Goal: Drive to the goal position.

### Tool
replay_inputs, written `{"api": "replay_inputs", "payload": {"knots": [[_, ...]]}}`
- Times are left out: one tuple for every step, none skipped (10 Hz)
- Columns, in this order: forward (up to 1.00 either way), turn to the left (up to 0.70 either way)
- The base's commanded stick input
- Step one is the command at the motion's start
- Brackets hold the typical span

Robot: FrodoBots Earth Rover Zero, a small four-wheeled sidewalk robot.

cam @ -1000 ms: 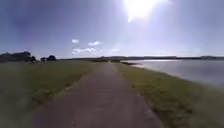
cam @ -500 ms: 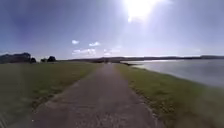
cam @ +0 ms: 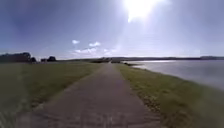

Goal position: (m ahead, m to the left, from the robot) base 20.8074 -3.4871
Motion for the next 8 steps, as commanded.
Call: {"api": "replay_inputs", "payload": {"knots": [[0.85, 0.00], [0.85, 0.00], [0.85, 0.00], [0.85, 0.00], [0.85, 0.00], [0.85, 0.00], [0.85, 0.00], [0.85, 0.00]]}}
